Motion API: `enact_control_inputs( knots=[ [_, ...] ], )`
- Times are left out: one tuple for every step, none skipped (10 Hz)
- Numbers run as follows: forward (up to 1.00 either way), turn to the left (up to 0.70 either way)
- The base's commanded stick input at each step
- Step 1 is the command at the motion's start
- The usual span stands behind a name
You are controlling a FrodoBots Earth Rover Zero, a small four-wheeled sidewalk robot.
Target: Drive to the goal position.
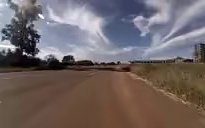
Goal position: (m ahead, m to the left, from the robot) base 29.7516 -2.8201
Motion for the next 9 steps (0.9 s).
enact_control_inputs(
  knots=[
    [1.0,0.0],
    [1.0,0.0],
    [1.0,0.0],
    [1.0,0.0],
    [1.0,0.0],
    [1.0,0.0],
    [1.0,0.0],
    [1.0,0.0],
    [1.0,0.0]
  ],
)
